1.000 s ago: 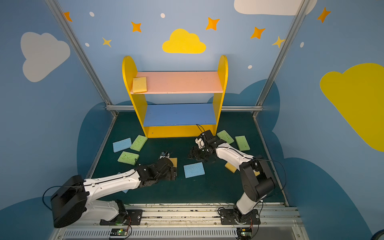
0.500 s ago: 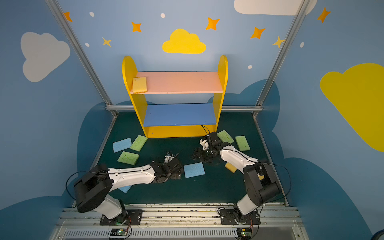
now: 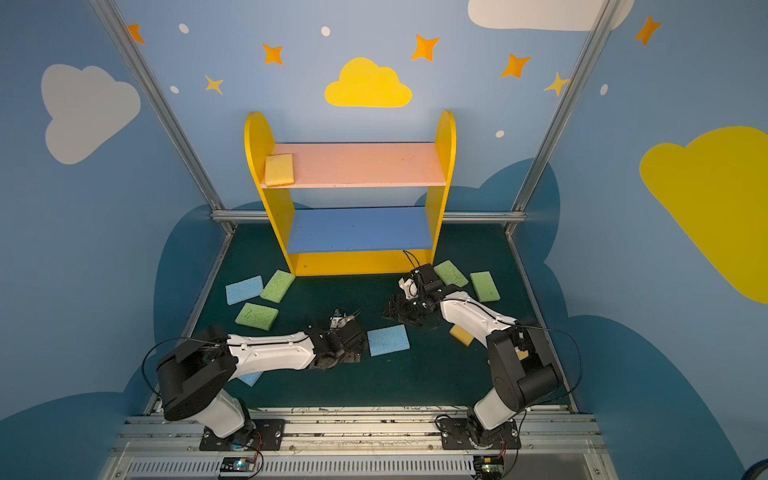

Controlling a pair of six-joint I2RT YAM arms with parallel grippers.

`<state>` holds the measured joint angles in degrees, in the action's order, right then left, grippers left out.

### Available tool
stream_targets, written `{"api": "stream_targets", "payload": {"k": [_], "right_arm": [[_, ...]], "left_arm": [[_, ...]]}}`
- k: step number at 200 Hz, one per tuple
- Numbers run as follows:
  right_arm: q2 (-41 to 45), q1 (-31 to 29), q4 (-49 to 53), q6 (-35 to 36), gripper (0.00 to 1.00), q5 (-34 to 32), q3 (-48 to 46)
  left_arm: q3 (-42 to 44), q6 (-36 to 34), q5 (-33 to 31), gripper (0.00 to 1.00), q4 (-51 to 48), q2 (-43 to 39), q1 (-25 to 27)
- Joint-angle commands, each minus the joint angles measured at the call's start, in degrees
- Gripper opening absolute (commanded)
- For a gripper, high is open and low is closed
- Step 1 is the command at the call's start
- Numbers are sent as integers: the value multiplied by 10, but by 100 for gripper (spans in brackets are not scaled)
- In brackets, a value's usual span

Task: Place and organize the cleaning sponges onto the shelf
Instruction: 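Grasp the yellow sponge with the left gripper while the right gripper holds still, then lift the yellow sponge with the left gripper up to the pink shelf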

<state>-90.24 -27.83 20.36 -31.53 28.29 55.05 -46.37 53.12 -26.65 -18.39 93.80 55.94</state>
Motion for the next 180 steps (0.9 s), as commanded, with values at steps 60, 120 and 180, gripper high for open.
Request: {"api": "stream_targets", "payload": {"k": [60, 120, 180], "right_arm": [[7, 1, -3, -1, 73, 8, -6], [13, 1, -4, -1, 73, 12, -7], [10, -2, -7, -2, 73, 18, -5]], "left_arm": [[-4, -18, 16, 61, -20, -32, 0], [-102, -122, -61, 61, -123, -177, -3], [-320, -300, -60, 61, -168, -214, -78]]}}
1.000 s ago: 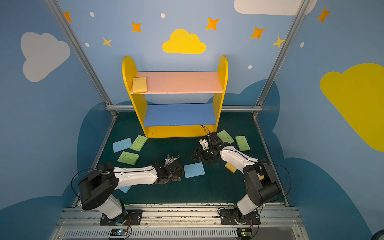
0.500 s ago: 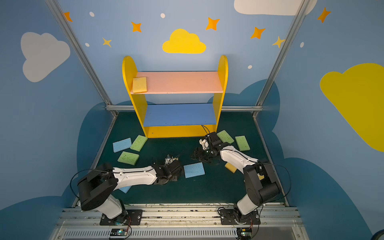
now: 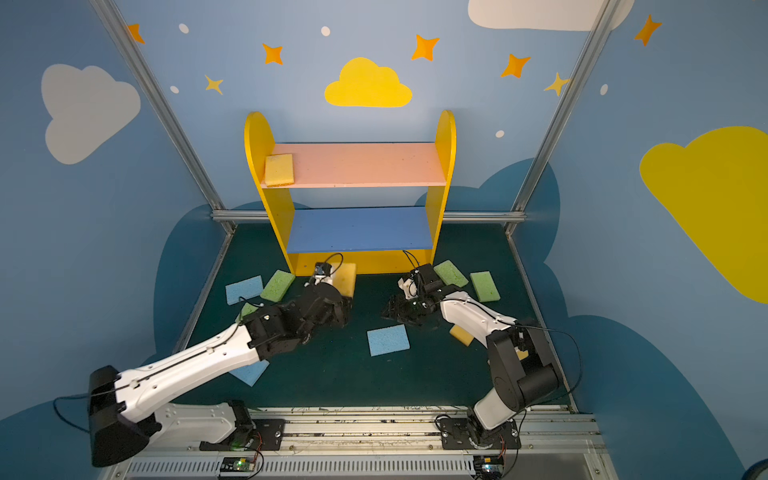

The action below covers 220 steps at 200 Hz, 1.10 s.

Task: Place and organize the cleaning sponges onto the shelf
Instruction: 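Lift the yellow sponge with the left gripper up to the pink shelf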

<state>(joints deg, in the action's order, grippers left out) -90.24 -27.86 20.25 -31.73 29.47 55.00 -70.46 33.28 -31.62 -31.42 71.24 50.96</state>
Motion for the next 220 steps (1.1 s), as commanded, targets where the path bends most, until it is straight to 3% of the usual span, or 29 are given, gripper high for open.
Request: {"api": "stream_targets", "payload": {"k": [1, 55, 108, 128, 178, 220], "right_arm": [[10, -2, -6, 0, 72, 6, -4], [4, -4, -7, 2, 72, 8, -2], [2, -4, -10, 3, 72, 8, -2], [1, -4, -11, 4, 72, 10, -3], [-8, -7, -14, 3, 72, 15, -2], [-22, -11, -15, 3, 72, 15, 2]], "left_arm": [[-84, -105, -10, 61, -38, 14, -29], [-405, -196, 33, 62, -98, 160, -112], [-769, -204, 64, 62, -229, 381, -186], [-866, -196, 74, 62, -257, 445, -205], [-881, -162, 105, 61, -241, 480, -253], [-881, -154, 116, 62, -239, 496, -263]]}}
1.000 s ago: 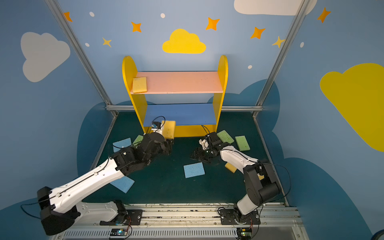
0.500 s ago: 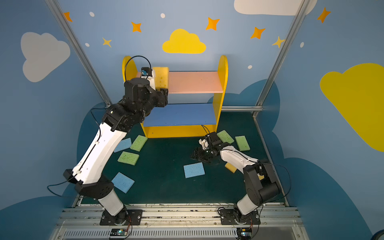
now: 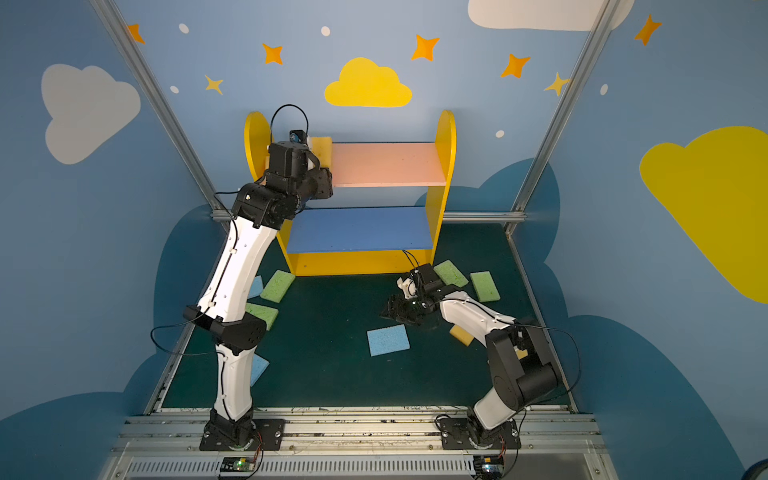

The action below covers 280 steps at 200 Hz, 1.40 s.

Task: Place and organize the cleaning sponges onto the shelf
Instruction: 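Lift the yellow sponge with the left gripper up to the pink shelf, then release the yellow sponge beside the first sponge and raise the left gripper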

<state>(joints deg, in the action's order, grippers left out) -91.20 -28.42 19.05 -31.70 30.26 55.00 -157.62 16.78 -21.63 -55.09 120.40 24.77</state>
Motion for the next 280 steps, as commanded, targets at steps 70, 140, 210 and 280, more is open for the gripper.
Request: {"api": "stream_targets", "payload": {"k": [70, 140, 210, 280], "right_arm": [[-16, -8, 2, 4, 72, 5, 5], [29, -13, 27, 4, 72, 0, 16], [113, -30, 121, 22, 54, -50, 83], [113, -30, 87, 63, 0, -106, 258]], "left_arm": [[-8, 11, 17, 80, -2, 12, -6], [3, 9, 26, 100, 4, -11, -3], [119, -11, 48, 100, 67, -141, 22], [523, 15, 75, 99, 194, -430, 35]]}}
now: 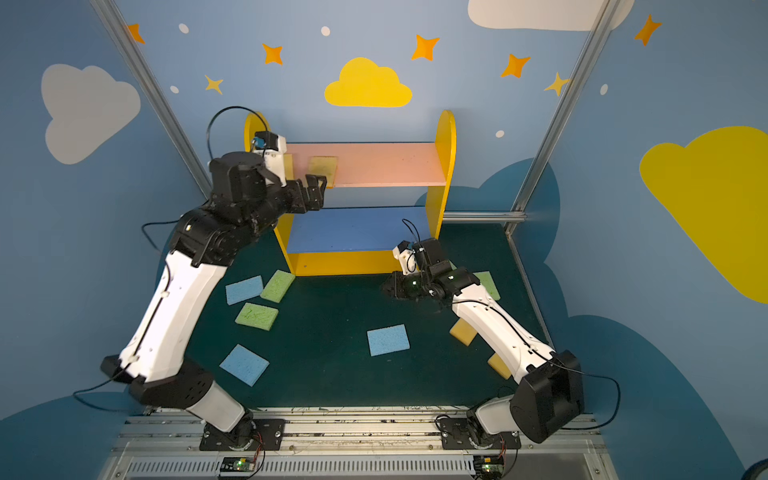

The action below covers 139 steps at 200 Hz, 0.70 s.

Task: Place and organize the cleaning sponges onto the shelf
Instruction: 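Release the yellow sponge beside the first sponge and raise the left gripper, then push the second sponge toward the first with the right gripper while the left arm lowers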

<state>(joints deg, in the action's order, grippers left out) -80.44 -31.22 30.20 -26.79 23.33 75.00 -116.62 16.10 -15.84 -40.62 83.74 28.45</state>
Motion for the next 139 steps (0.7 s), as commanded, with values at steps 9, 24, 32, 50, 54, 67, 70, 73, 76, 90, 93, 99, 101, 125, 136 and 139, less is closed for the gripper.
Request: {"api": "stream_targets", "payload": {"k": [9, 24, 32, 50, 54, 67, 70, 73, 76, 90, 93, 99, 101, 125, 136, 139], "right_arm": [[-10, -2, -14, 19, 0, -42, 98], [-44, -2, 1, 25, 0, -40, 168], [-67, -2, 5, 26, 0, -35, 203], [-119, -3, 19, 31, 0, -29, 289], [-131, -2, 23, 31, 0, -29, 310], [-174, -2, 40, 35, 0, -28, 380], [-184, -3, 45, 36, 0, -28, 397], [-194, -2, 51, 37, 0, -28, 414], [-204, -2, 56, 37, 0, -28, 432], [-253, -4, 83, 43, 0, -29, 517], [-264, -4, 89, 44, 0, -29, 536], [-286, -4, 102, 46, 0, -30, 574], [-293, -4, 106, 47, 0, -30, 586], [-372, -4, 147, 50, 0, -30, 723], [-395, -5, 151, 49, 0, -32, 762], [-400, -4, 149, 49, 0, -33, 768]], "left_arm": [[171, 39, 13, 99, 56, -98, -2], [280, 72, 15, 99, 83, -159, -2], [334, 88, 19, 99, 103, -187, -2], [441, 107, 32, 100, 133, -241, -2], [459, 111, 32, 100, 136, -249, -2], [512, 120, 37, 100, 144, -271, -2], [523, 121, 40, 100, 147, -275, -2], [535, 123, 42, 100, 151, -280, -2], [546, 125, 47, 100, 154, -284, -2], [597, 141, 66, 100, 170, -305, -1], [606, 145, 69, 100, 172, -310, -1], [628, 151, 72, 100, 179, -320, 1], [635, 153, 72, 100, 180, -323, 2], [697, 163, 66, 100, 191, -355, 12], [715, 164, 64, 100, 192, -365, 14], [719, 165, 63, 100, 191, -367, 14]]}}
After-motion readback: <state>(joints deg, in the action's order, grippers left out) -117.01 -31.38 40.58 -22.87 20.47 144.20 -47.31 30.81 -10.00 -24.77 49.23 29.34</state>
